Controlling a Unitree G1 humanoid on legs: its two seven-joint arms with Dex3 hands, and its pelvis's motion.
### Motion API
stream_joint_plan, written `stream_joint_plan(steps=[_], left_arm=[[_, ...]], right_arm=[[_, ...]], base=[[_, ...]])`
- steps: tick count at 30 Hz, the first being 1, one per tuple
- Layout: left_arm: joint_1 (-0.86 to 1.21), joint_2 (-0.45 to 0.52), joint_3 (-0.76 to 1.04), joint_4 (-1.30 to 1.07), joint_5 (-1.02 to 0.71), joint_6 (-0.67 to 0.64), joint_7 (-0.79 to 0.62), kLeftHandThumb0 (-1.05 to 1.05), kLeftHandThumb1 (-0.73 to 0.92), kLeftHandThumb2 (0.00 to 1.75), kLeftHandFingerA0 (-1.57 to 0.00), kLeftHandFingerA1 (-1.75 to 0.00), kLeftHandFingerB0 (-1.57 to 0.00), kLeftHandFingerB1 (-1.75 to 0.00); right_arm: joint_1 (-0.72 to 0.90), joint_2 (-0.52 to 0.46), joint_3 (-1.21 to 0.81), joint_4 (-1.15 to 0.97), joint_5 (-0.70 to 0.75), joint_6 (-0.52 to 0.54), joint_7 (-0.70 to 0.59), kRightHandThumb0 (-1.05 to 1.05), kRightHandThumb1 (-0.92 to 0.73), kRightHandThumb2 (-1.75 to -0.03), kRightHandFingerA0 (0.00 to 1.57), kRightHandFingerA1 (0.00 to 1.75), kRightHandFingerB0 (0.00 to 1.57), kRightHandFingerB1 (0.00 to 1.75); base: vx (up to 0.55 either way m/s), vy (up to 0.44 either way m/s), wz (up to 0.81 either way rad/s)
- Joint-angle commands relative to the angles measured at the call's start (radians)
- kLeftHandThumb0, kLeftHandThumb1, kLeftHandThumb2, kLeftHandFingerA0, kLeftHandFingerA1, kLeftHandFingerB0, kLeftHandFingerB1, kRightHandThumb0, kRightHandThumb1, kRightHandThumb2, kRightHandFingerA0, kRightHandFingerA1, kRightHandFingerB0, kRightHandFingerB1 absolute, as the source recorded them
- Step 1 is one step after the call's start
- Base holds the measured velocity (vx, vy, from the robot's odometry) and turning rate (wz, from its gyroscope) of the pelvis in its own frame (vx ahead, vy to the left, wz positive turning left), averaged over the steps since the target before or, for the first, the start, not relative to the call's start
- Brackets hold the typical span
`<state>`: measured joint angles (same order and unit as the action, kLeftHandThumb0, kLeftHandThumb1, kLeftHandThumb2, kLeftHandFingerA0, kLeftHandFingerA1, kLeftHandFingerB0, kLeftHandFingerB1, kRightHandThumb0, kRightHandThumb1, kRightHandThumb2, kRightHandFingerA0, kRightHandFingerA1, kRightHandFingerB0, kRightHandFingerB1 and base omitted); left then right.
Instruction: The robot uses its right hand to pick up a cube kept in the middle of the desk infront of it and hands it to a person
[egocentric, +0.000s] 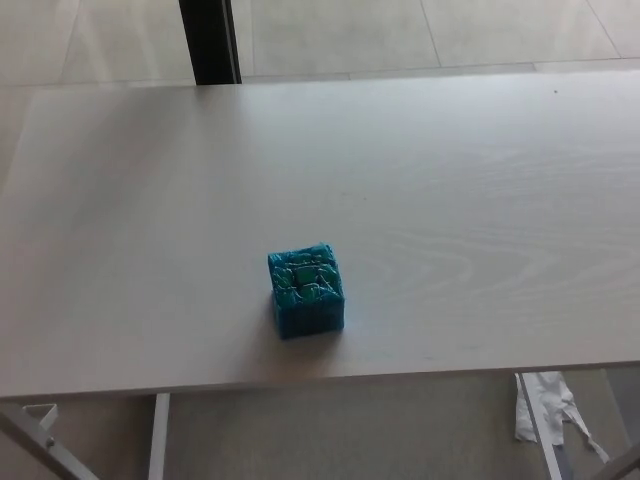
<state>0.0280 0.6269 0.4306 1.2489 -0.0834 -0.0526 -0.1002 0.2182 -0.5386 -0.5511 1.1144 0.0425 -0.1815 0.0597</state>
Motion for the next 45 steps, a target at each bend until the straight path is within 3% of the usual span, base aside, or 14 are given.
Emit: stream_joint_plan(steps=[1,4,5,12,19,22,24,27,28,29,30,31,34,45], left_arm=[[-0.009,0.011,0.017,0.027,-0.032,-0.026,-0.032,-1.02,0.32,1.02,-0.52,-1.52,-0.24,-1.34],[-0.019,0.003,0.031,0.036,-0.045,-0.018,-0.030,-1.04,0.26,1.13,-0.61,-1.30,-0.37,-1.12],[-0.019,0.003,0.027,0.036,-0.041,-0.020,-0.029,-1.02,0.35,0.99,-0.51,-1.52,-0.26,-1.34],[-0.017,-0.005,0.015,0.040,-0.031,-0.018,-0.011,-1.03,0.37,0.97,-0.48,-1.52,-0.22,-1.33],[-0.013,-0.006,0.031,0.033,-0.048,-0.021,-0.028,-1.05,0.37,0.97,-0.46,-1.52,-0.20,-1.36],[-0.013,-0.007,0.029,0.033,-0.045,-0.025,-0.021,-1.03,0.36,0.99,-0.45,-1.51,-0.20,-1.36],[-0.016,-0.004,0.029,0.037,-0.046,-0.017,-0.026,-1.05,0.34,1.20,-0.59,-1.28,-0.35,-1.10],[-0.016,0.001,0.021,0.038,-0.037,-0.023,-0.029,-1.05,0.40,0.92,-0.44,-1.51,-0.22,-1.37],[-0.017,0.001,0.023,0.039,-0.038,-0.021,-0.030,-1.05,0.33,1.18,-0.58,-1.27,-0.30,-1.07],[-0.017,-0.001,0.022,0.039,-0.037,-0.024,-0.025,-1.05,0.40,0.94,-0.44,-1.50,-0.22,-1.37],[-0.017,-0.001,0.022,0.038,-0.036,-0.025,-0.023,-1.05,0.40,0.94,-0.44,-1.50,-0.22,-1.37],[-0.016,-0.001,0.020,0.038,-0.035,-0.028,-0.024,-1.05,0.42,0.92,-0.45,-1.52,-0.25,-1.38],[-0.009,0.002,0.014,0.038,-0.028,-0.032,-0.022,-1.05,0.42,0.92,-0.47,-1.50,-0.24,-1.35],[-0.023,-0.005,0.014,0.038,-0.030,-0.039,-0.033,-1.05,0.40,0.94,-0.50,-1.52,-0.25,-1.39]], right_arm=[[-0.013,-0.024,-0.037,0.015,0.070,-0.058,-0.016,-0.55,-0.41,-0.79,0.76,0.75,0.37,0.50],[-0.065,-0.015,-0.151,-0.023,0.185,-0.063,-0.035,-0.58,-0.40,-0.79,0.88,0.90,0.40,0.50],[-0.081,-0.014,-0.177,-0.047,0.204,-0.066,-0.035,-0.56,-0.50,-0.58,0.97,1.44,0.45,0.38],[-0.120,-0.006,-0.241,-0.324,0.220,-0.032,-0.060,-0.59,-0.55,-0.59,1.10,1.43,0.38,0.36],[-0.238,0.006,-0.267,-0.549,0.295,-0.006,-0.038,-0.66,-0.52,-0.57,1.07,0.65,0.40,0.35],[-0.269,0.017,-0.243,-0.725,0.297,0.050,-0.066,-0.75,-0.52,-0.57,1.20,0.80,0.42,0.41],[-0.353,0.027,-0.188,-0.968,0.362,0.135,-0.079,-0.73,-0.50,-0.56,0.63,0.50,0.53,0.43],[-0.403,0.026,-0.129,-1.114,0.386,0.204,-0.082,-0.62,-0.50,-0.56,0.51,0.48,0.52,0.37],[-0.427,0.028,-0.102,-1.164,0.394,0.236,-0.093,-0.66,-0.46,-0.83,0.56,0.57,0.41,0.48],[-0.473,0.026,-0.029,-1.222,0.329,0.258,-0.105,-0.66,-0.47,-0.83,1.05,1.34,0.33,0.47],[-0.488,0.027,-0.008,-1.243,0.319,0.272,-0.106,-0.66,-0.47,-0.83,1.05,1.34,0.33,0.47],[-0.515,0.031,0.019,-1.262,0.321,0.293,-0.105,-0.53,-0.60,-0.59,0.83,0.76,0.32,0.34],[-0.598,0.053,0.108,-1.295,0.299,0.335,-0.095,-0.55,-0.58,-0.57,0.46,0.50,0.29,0.33],[-0.806,0.179,0.537,-1.274,0.044,0.420,-0.014,-0.68,-0.55,-0.58,0.50,0.47,0.36,0.32]], base=[[0.00,0.000,0.00],[0.00,0.000,0.00],[0.00,0.000,0.00],[0.00,0.000,0.00],[0.00,0.000,0.00],[0.00,0.000,0.00],[0.00,0.000,0.00],[0.00,0.000,0.00],[0.00,0.000,0.00],[0.00,0.000,0.00],[0.00,0.000,0.00],[0.00,0.000,0.00],[0.00,0.000,0.00],[0.00,0.000,0.00]])
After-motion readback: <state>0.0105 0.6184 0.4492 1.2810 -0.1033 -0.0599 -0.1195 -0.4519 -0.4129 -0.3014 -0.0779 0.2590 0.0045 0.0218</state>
